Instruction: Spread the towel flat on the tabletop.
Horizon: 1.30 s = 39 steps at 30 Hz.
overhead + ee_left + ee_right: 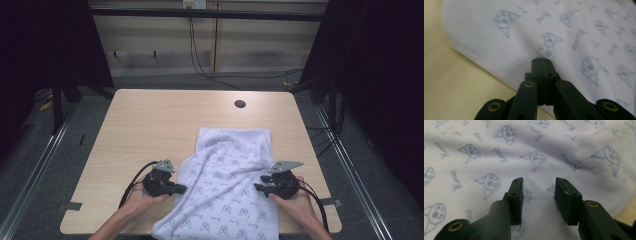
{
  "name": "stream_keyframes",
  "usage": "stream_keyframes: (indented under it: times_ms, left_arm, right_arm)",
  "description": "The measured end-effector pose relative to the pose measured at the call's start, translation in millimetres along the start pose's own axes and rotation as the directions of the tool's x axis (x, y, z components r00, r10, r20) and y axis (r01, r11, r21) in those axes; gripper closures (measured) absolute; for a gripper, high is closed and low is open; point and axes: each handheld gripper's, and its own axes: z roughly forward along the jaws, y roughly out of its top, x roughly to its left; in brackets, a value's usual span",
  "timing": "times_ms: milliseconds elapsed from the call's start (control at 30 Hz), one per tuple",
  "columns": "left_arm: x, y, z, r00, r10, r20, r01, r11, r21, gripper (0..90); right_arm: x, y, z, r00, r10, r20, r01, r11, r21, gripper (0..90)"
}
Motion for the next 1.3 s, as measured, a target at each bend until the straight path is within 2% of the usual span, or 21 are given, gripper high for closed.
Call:
stream_keyframes:
  times_ms: [33,100,167,200,267,367,433,467,500,600,633,733,833,867,900,967,1000,1033,1133,1200,1300]
  left_arm:
    - [-5.9,-4.6,-2.0,0.9999,0.000,0.013,0.000,1.0000,0.004,89.9]
    - [-14.9,-11.5,-7.6,0.9993,0.010,0.036,-0.010,0.9999,-0.002,87.2]
    - [-17.0,-12.2,-15.5,0.9998,0.003,0.021,-0.002,0.9991,-0.042,76.5]
    - [-13.3,-10.1,-18.6,0.9999,-0.009,0.011,0.009,0.9972,-0.075,73.2]
    - [-1.8,-2.2,-20.4,0.9972,-0.051,-0.054,0.044,0.9912,-0.125,64.1]
    - [16.3,11.7,-12.4,0.9900,-0.105,-0.095,0.086,0.9788,-0.186,60.0]
    - [19.5,19.3,0.9,0.9909,-0.105,-0.085,0.090,0.9822,-0.165,66.8]
    - [16.6,22.4,9.4,0.9881,-0.089,-0.126,0.073,0.9896,-0.124,69.2]
    - [13.2,23.9,16.9,0.9896,-0.058,-0.132,0.047,0.9955,-0.083,74.7]
    - [2.4,22.0,19.9,0.9938,-0.008,-0.111,0.003,0.9991,-0.043,90.0]
    - [0.2,18.5,18.0,0.9961,-0.005,-0.088,0.001,0.9992,-0.040,90.0]
    - [-11.2,3.9,8.2,0.9969,-0.003,-0.079,0.002,0.9998,-0.022,90.0]
    - [-28.2,-14.6,-4.8,0.9984,-0.006,-0.057,0.007,0.9999,0.010,90.0]
    - [-35.4,-22.6,-10.9,0.9983,0.019,-0.056,-0.017,0.9993,0.034,90.0]
    - [-38.3,-28.8,-15.1,0.9998,0.004,-0.019,-0.003,0.9995,0.031,90.0]
    - [-38.6,-35.6,-20.7,0.9999,-0.004,0.012,0.004,1.0000,0.008,82.8]
    - [-36.5,-34.9,-24.1,0.9999,0.007,0.010,-0.007,0.9999,-0.012,80.1]
    - [-31.7,-29.8,-27.8,0.9999,-0.008,0.014,0.009,0.9979,-0.065,78.5]
    - [-10.5,-10.4,-34.9,0.9990,-0.043,-0.012,0.040,0.9843,-0.172,74.4]
    - [12.5,7.7,-34.0,0.9932,-0.094,-0.069,0.076,0.9707,-0.228,75.3]
    - [40.6,26.0,-22.6,0.9845,-0.136,-0.110,0.106,0.9637,-0.245,79.3]
  right_arm:
    - [2.2,-1.8,-3.4,0.9999,-0.005,-0.011,0.005,1.000,0.010,77.9]
    - [3.7,-4.0,-5.9,0.9995,-0.001,-0.032,0.002,1.000,0.015,82.6]
    - [8.2,-12.5,-13.2,0.9963,0.010,-0.085,-0.008,1.000,0.021,86.7]
    - [10.5,-15.4,-16.1,0.9960,0.003,-0.089,-0.001,1.000,0.026,87.2]
    - [16.3,-21.6,-23.8,0.9954,-0.001,-0.096,0.004,0.999,0.036,87.5]
    - [25.2,-30.5,-33.3,0.9937,-0.002,-0.112,0.008,0.999,0.051,87.2]
    - [29.8,-34.8,-36.4,0.9923,-0.007,-0.124,0.014,0.998,0.055,86.8]
    - [30.7,-35.1,-36.7,0.9915,-0.005,-0.130,0.013,0.998,0.057,86.6]
    - [31.4,-35.4,-36.9,0.9911,-0.007,-0.133,0.015,0.998,0.057,86.1]
    - [31.3,-36.1,-36.8,0.9901,-0.009,-0.140,0.017,0.998,0.054,85.5]
    - [31.0,-36.2,-36.5,0.9894,-0.006,-0.145,0.014,0.999,0.053,85.4]
    - [32.3,-36.0,-36.2,0.9872,-0.009,-0.159,0.017,0.999,0.052,82.6]
    - [39.3,-36.6,-35.2,0.9783,-0.017,-0.206,0.028,0.998,0.052,81.9]
    - [42.0,-36.2,-35.1,0.9773,-0.022,-0.211,0.035,0.998,0.056,80.8]
    - [45.4,-35.7,-34.8,0.9740,-0.023,-0.225,0.038,0.998,0.059,79.2]
    - [48.4,-34.1,-33.6,0.9634,-0.010,-0.268,0.027,0.998,0.062,74.2]
    - [47.3,-32.1,-33.0,0.9557,0.008,-0.294,0.007,0.999,0.050,70.9]
    - [44.7,-28.4,-32.3,0.9552,0.024,-0.295,-0.011,0.999,0.045,69.9]
    - [28.5,-11.1,-29.0,0.9735,0.029,-0.227,-0.032,0.999,-0.012,66.6]
    - [10.3,5.0,-23.1,0.9835,0.047,-0.175,-0.059,0.996,-0.068,66.3]
    - [-12.4,23.2,-12.0,0.9946,0.057,-0.087,-0.065,0.994,-0.083,65.6]
